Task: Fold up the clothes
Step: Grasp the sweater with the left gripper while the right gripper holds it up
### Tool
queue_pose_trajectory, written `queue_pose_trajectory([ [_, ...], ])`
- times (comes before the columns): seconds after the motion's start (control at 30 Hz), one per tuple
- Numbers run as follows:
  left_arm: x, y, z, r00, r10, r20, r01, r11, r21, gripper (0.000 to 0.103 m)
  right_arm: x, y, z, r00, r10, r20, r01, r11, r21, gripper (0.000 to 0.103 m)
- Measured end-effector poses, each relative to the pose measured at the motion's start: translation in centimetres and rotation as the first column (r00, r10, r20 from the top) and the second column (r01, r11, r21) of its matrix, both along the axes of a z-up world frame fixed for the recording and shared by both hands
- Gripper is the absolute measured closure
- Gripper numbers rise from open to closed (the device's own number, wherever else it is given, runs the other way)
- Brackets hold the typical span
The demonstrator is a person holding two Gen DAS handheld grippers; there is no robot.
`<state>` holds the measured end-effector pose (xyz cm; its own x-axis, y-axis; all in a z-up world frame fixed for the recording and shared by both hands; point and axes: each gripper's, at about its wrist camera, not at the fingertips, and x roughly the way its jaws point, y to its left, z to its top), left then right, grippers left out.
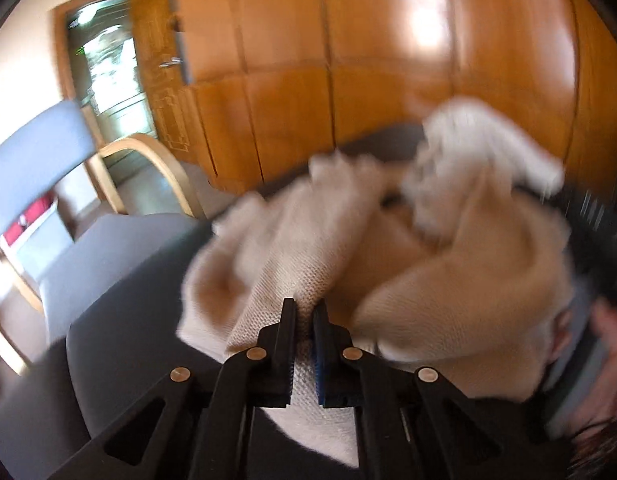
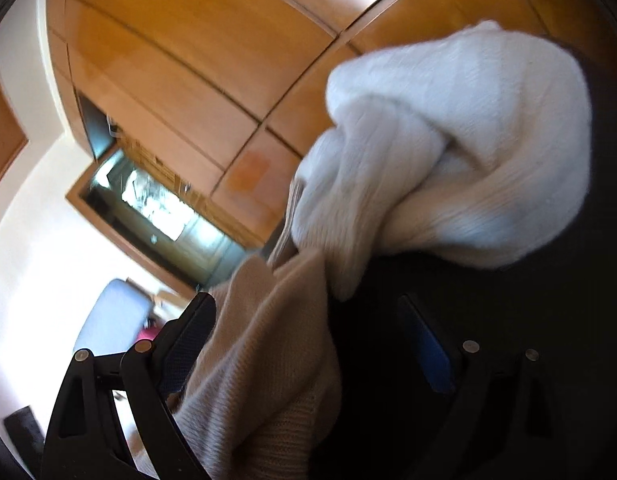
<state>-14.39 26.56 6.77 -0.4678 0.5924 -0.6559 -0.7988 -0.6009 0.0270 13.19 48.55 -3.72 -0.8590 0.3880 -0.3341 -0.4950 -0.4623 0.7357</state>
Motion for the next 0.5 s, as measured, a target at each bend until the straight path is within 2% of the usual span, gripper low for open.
queue_pose_trajectory([
  [0.1, -1.8, -2.7, 3.7, 1.0, 0.008, 0.024, -0.011, 0.992, 0.127, 0.098, 0.0, 0.0, 0.2, 1.0, -0.004, 0.002, 0.004, 1.0, 0.004, 0.009],
  [0.17, -1.4, -4.6, 5.6, 0.999, 0.032, -0.004, -0.03, 0.982, 0.185, 0.098, -0.4, 0.0, 0.5, 1.0, -0.003, 0.005, 0.003, 1.0, 0.007, 0.009],
  [0.27, -1.9, -9.3, 8.7, 0.996, 0.088, -0.006, -0.082, 0.953, 0.291, 0.098, -0.4, 0.1, 0.7, 1.0, -0.005, 0.004, 0.005, 1.0, 0.001, 0.009],
  [0.4, 0.1, -15.7, 10.0, 0.986, 0.166, -0.012, -0.152, 0.923, 0.353, 0.099, -1.0, 0.1, 0.8, 1.0, -0.002, 0.01, 0.002, 1.0, 0.002, 0.009],
  [0.43, 0.6, -17.8, 10.1, 0.98, 0.198, -0.019, -0.177, 0.913, 0.367, 0.103, -0.9, 0.1, 0.9, 1.0, 0.0, 0.011, 0.0, 1.0, 0.003, 0.009],
  [0.5, 0.9, -22.1, 10.6, 0.959, 0.281, -0.031, -0.246, 0.883, 0.4, 0.103, -0.6, -0.1, 0.7, 1.0, 0.006, 0.018, -0.006, 1.0, 0.005, 0.009],
])
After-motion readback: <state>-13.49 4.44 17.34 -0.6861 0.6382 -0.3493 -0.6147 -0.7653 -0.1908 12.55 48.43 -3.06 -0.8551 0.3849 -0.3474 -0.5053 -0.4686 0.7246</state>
